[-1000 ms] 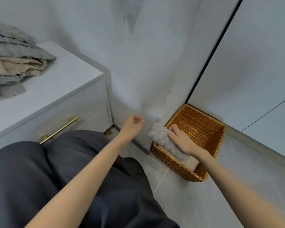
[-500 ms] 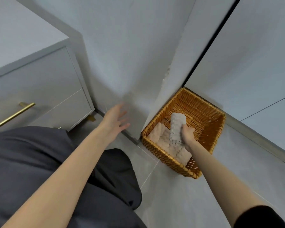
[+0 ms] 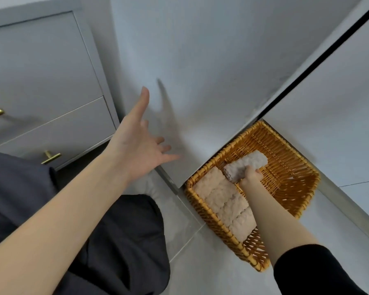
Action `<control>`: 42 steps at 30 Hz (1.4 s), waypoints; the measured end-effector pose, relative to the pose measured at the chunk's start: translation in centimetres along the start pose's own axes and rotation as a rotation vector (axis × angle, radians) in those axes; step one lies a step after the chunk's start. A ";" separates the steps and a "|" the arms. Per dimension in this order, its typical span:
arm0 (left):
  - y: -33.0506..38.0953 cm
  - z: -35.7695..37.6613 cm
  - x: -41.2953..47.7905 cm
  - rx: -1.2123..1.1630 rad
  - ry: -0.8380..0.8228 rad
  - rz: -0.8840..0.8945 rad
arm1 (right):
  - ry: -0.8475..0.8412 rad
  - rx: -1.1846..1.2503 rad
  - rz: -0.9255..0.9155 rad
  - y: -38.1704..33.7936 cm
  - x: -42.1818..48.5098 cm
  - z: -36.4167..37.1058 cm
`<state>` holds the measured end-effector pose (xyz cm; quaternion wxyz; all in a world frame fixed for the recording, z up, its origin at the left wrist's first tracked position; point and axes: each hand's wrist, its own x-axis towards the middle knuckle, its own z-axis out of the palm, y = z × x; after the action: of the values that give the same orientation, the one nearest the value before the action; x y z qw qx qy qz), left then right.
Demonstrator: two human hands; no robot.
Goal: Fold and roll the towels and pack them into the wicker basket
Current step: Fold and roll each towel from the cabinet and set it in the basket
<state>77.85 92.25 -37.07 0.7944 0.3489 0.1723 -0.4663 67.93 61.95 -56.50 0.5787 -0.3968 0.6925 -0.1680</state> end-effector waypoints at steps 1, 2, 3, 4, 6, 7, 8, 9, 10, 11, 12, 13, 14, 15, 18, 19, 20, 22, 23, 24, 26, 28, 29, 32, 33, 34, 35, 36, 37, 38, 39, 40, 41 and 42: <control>0.1 0.0 0.2 -0.002 -0.004 0.010 | 0.017 0.002 -0.033 -0.3 0.4 0.3; 0.2 0.2 0.3 0.009 -0.006 0.020 | 0.022 -0.005 -0.065 -0.5 0.7 0.6; 0.2 0.3 0.4 0.025 -0.011 0.027 | 0.013 -0.019 -0.089 -0.6 1.0 0.8; 0.3 0.3 0.5 0.039 -0.018 0.033 | -0.005 -0.037 -0.104 -0.6 1.2 1.2; 0.3 0.7 0.3 0.057 -0.035 0.044 | -0.056 -0.072 -0.106 -0.3 1.6 1.8; 0.2 0.8 0.2 0.059 -0.031 0.052 | -0.087 -0.089 -0.097 0.0 1.7 2.1; 0.2 0.9 0.1 0.053 -0.027 0.056 | -0.120 -0.108 -0.083 0.2 1.7 2.3; 0.1 0.9 0.1 0.050 -0.029 0.057 | -0.150 -0.133 -0.070 0.5 1.7 2.6; 0.1 0.9 0.2 0.057 -0.039 0.055 | -0.175 -0.163 -0.057 0.9 1.7 2.7; 0.0 0.9 0.2 0.061 -0.051 0.046 | -0.191 -0.200 -0.050 1.1 1.8 2.9; -0.1 0.9 0.3 0.063 -0.057 0.034 | -0.199 -0.238 -0.045 1.4 1.8 2.9; -0.2 0.9 0.3 0.064 -0.057 0.025 | -0.199 -0.277 -0.043 1.7 1.8 2.9; -0.3 0.9 0.3 0.074 -0.058 0.022 | -0.200 -0.310 -0.045 2.0 2.0 2.9; -0.3 1.0 0.4 0.087 -0.067 0.023 | -0.185 -0.352 -0.063 2.2 2.1 2.8; -0.4 1.0 0.4 0.095 -0.081 0.031 | 0.016 -0.540 -0.261 2.4 2.2 2.7; -0.5 1.0 0.4 0.096 -0.084 0.035 | 0.047 -0.569 -0.352 2.5 2.1 2.8; -0.5 1.0 0.5 0.094 -0.086 0.036 | 0.029 -0.611 -0.442 2.7 2.1 2.8; -0.7 0.9 0.4 0.092 -0.087 0.047 | -0.094 -0.768 -0.559 3.3 2.2 2.7; -0.7 0.9 0.4 0.095 -0.083 0.051 | -0.152 -0.856 -0.578 3.5 2.3 2.5; -0.7 0.9 0.4 0.097 -0.079 0.053 | -0.196 -0.921 -0.574 3.6 2.5 2.3; -0.7 0.8 0.4 0.085 -0.075 0.058 | -0.269 -0.988 -0.552 3.3 2.5 1.9; -0.8 0.7 0.3 0.072 -0.066 0.063 | -0.306 -1.019 -0.545 2.8 2.2 1.4; -0.8 0.7 0.3 0.072 -0.056 0.067 | -0.314 -1.015 -0.543 2.4 1.9 1.1; -1.0 0.5 0.1 0.070 -0.014 0.080 | -0.303 -0.946 -0.588 1.6 0.0 0.3; -1.1 0.5 -0.1 0.066 -0.002 0.087 | -0.296 -0.926 -0.616 1.4 -0.8 0.0; -1.0 0.5 -0.4 0.064 0.005 0.094 | -0.297 -0.912 -0.646 1.1 -1.7 -0.3; -1.0 0.4 -0.4 0.059 0.014 0.093 | -0.310 -0.912 -0.680 0.9 -2.5 -0.5; -1.1 0.3 -0.6 0.061 0.019 0.091 | -0.330 -0.913 -0.721 0.8 -3.6 -1.0; -1.0 0.2 -0.9 0.065 0.024 0.090 | -0.357 -0.917 -0.766 0.5 -4.7 -1.6; -1.1 0.1 -1.1 0.064 0.032 0.089 | -0.389 -0.925 -0.808 0.4 -5.8 -2.2; -1.0 0.0 -1.3 0.065 0.036 0.090 | -0.423 -0.932 -0.847 0.3 -7.0 -2.8; -1.0 0.0 -1.7 0.068 0.037 0.093 | -0.459 -0.943 -0.876 0.1 -8.3 -3.6; -1.1 -0.2 -2.0 0.069 0.038 0.094 | -0.494 -0.952 -0.899 0.0 -9.5 -4.3; -1.0 -0.2 -2.4 0.072 0.034 0.096 | -0.528 -0.958 -0.919 -0.1 -10.8 -5.2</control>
<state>75.75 93.54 -36.19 0.7997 0.3929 0.1519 -0.4278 63.29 68.75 -47.74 0.3597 -0.8865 0.2895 0.0295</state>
